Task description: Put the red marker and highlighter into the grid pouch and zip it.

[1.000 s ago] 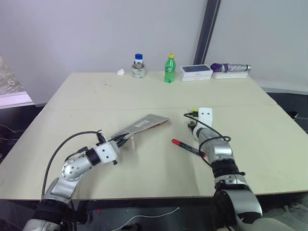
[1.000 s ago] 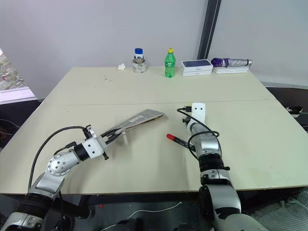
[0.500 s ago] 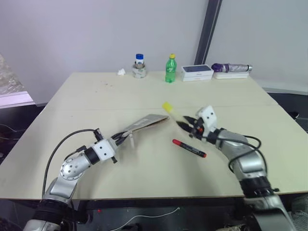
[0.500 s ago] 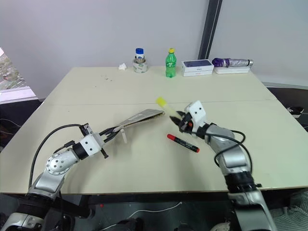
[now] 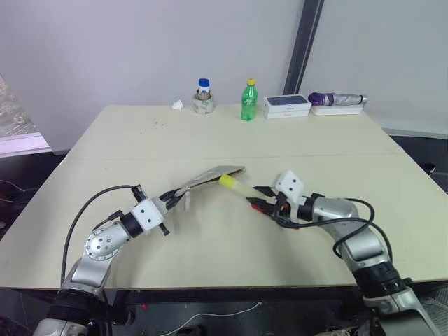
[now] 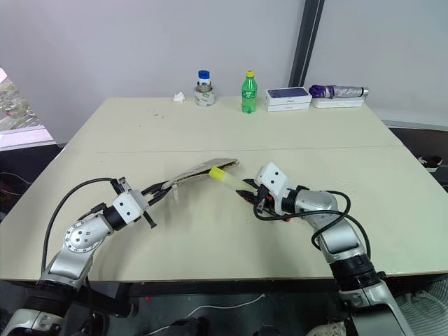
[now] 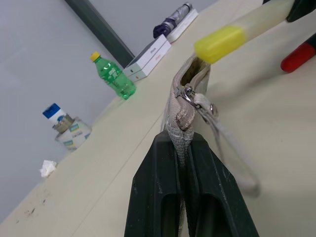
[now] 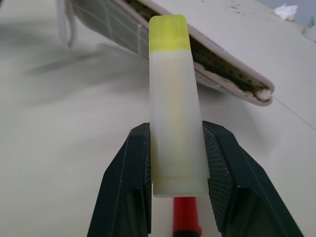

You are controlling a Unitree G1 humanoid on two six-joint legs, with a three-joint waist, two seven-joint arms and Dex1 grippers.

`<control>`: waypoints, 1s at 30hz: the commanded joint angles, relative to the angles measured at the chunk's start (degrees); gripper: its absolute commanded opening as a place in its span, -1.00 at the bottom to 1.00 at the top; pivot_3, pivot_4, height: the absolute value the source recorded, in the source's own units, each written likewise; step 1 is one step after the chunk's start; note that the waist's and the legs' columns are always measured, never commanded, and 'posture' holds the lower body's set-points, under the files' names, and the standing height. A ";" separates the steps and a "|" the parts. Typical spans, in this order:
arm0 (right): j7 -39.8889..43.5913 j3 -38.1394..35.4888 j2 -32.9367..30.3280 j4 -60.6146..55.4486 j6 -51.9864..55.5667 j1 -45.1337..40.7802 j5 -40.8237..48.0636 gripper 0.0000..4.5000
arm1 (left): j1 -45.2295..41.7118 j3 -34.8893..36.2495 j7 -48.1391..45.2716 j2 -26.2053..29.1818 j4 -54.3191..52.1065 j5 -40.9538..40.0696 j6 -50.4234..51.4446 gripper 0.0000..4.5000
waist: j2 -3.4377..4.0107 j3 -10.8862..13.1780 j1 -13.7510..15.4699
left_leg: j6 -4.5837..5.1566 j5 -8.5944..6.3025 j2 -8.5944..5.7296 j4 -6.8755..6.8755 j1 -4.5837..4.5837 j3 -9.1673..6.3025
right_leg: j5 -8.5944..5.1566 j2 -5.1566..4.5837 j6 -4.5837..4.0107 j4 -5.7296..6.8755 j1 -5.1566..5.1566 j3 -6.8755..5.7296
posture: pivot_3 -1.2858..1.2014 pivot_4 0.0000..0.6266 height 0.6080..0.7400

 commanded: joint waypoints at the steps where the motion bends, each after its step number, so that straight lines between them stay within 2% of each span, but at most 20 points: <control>1: -0.96 0.37 1.31 0.77 -1.34 -2.42 -1.00 -0.61 | -0.65 0.33 -0.39 0.33 -1.73 0.40 -1.28 -1.00 | 0.00 0.00 -0.07 | 0.00 0.00 0.00 0.00 0.00 0.00 | 0.00 0.00 0.00 0.00 0.00 0.00 | 0.03 -0.52 1.00; 9: -0.40 2.77 1.70 2.61 -3.93 -4.11 -4.25 -0.61 | -0.48 -0.44 -1.35 0.45 -2.15 1.51 -2.15 -1.00 | 0.00 0.00 -0.05 | 0.00 0.00 -0.02 0.00 0.00 0.00 | 0.00 0.00 0.00 0.00 -0.01 0.00 | 0.03 -0.52 1.00; 22: 3.88 9.49 -4.18 2.85 -11.80 -9.02 -15.80 -0.61 | -1.32 -2.94 -6.23 3.31 -1.20 3.77 -5.77 -1.00 | 0.00 0.00 -0.02 | 0.00 0.00 -0.06 -0.01 0.00 0.01 | 0.00 0.00 0.00 0.00 -0.03 0.00 | 0.03 -0.52 1.00; 30: 4.54 9.48 -4.36 4.67 -13.80 -12.17 -17.62 -0.61 | -2.23 -2.96 -10.71 4.00 -1.03 -0.74 -5.00 -1.00 | 0.00 0.00 -0.15 | 0.00 0.00 -0.04 0.00 -0.01 0.02 | 0.00 0.01 0.00 0.00 -0.03 0.01 | 0.03 -0.52 1.00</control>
